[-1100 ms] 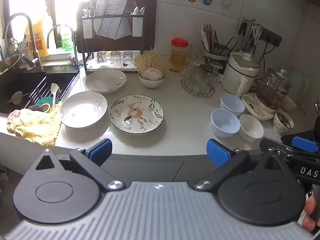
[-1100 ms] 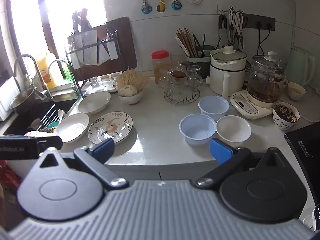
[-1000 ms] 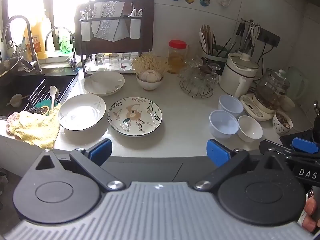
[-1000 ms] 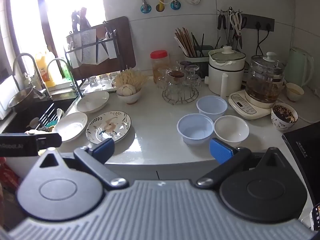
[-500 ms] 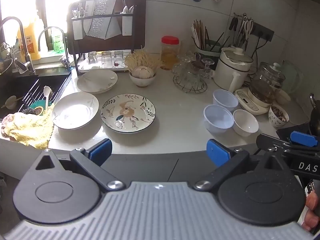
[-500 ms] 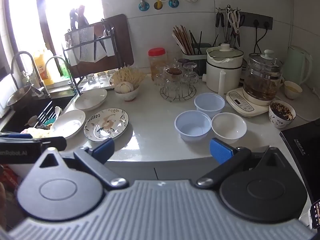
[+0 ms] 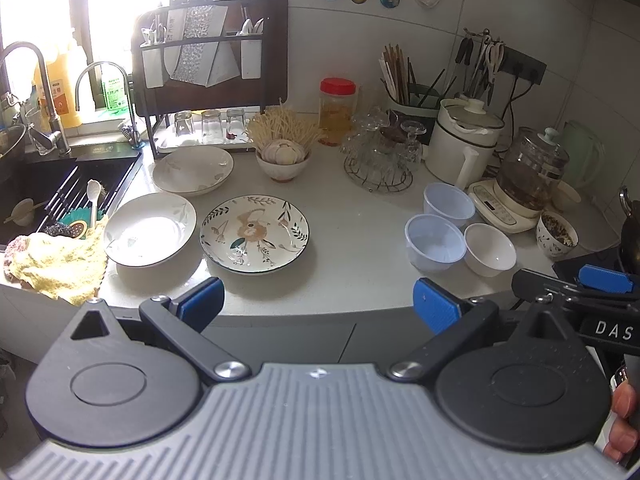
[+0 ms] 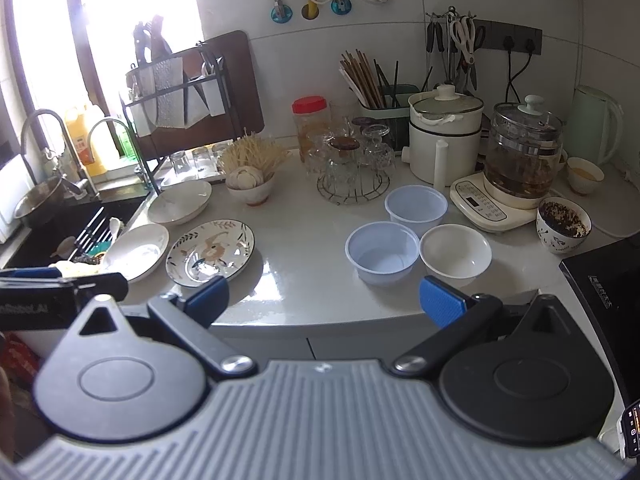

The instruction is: Organize plates and bowls

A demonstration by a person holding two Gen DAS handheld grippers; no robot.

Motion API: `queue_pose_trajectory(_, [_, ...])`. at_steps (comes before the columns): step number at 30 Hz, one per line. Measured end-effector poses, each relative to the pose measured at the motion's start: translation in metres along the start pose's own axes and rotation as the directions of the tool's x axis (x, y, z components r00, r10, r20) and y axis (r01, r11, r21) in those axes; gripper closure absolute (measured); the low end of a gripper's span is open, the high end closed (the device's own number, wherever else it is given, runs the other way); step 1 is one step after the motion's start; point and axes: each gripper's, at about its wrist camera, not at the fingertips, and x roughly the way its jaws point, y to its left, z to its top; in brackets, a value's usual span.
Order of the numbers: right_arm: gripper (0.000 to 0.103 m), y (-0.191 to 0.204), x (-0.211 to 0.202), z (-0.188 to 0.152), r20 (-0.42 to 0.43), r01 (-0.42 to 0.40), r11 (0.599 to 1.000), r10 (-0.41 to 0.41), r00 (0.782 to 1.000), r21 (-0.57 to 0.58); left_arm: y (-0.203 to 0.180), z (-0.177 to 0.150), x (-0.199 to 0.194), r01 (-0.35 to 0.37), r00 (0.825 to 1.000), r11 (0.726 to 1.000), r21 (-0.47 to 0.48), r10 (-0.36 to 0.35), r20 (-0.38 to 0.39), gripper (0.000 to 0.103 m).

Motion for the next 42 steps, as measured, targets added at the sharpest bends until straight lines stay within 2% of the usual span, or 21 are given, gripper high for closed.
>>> queue_pose_trajectory(13, [0.0,0.0,0.005,-0.001,-0.006,-0.003,1.0,0.003,1.0,0.006,0.002,-0.002,0.0,-0.005,1.0,1.0,-0.004,0.005,0.016,0.001])
queue_pose_trajectory(42, [0.0,-0.005,0.006,-0.004,-0.013,0.013,1.0,-0.013,1.0,0.01,-0.005,-0.005,0.011,0.002,1.0,1.0,-0.015,-0.002,-0.016,0.001])
